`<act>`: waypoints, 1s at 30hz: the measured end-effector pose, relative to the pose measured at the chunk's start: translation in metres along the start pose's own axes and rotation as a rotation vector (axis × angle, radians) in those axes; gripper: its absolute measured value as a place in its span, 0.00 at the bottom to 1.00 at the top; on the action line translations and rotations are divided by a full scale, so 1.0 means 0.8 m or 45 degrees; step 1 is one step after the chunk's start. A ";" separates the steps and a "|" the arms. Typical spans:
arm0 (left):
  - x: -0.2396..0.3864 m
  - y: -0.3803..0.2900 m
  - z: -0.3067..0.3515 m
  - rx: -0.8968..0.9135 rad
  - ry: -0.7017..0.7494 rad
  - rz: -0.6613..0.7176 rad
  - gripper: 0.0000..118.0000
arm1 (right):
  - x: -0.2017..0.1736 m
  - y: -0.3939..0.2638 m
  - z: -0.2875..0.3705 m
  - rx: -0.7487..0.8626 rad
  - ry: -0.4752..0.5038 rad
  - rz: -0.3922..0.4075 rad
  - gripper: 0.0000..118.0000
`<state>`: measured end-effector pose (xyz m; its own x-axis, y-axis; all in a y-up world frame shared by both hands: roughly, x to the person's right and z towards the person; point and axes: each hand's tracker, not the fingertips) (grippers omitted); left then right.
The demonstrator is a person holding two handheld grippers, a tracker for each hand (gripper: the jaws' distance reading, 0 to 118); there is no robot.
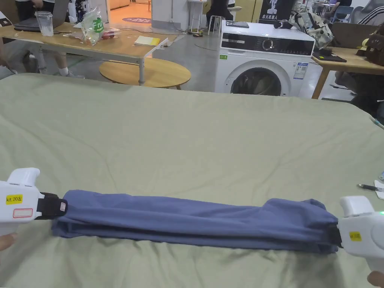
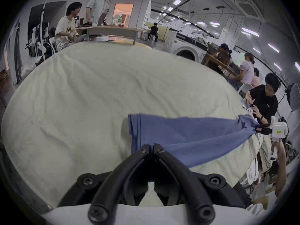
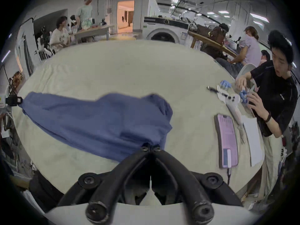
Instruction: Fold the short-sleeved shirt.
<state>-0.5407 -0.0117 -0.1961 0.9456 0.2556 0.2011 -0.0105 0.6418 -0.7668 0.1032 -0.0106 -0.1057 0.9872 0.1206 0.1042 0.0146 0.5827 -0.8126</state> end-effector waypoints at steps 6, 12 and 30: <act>0.003 -0.017 -0.026 -0.097 0.091 -0.079 0.00 | -0.003 -0.019 -0.031 -0.048 -0.002 -0.013 0.00; -0.001 -0.022 -0.040 -0.067 0.103 -0.007 0.10 | -0.016 -0.016 -0.035 -0.015 -0.038 0.003 0.14; 0.114 0.031 0.003 0.615 0.160 -0.163 0.43 | -0.120 0.053 0.050 0.838 -0.054 -0.168 0.43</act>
<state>-0.4557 0.0295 -0.1950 0.9807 0.0831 0.1771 -0.0128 0.9307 -0.3656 0.0025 0.0346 -0.1274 0.9766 0.0385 0.2118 0.0214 0.9616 -0.2735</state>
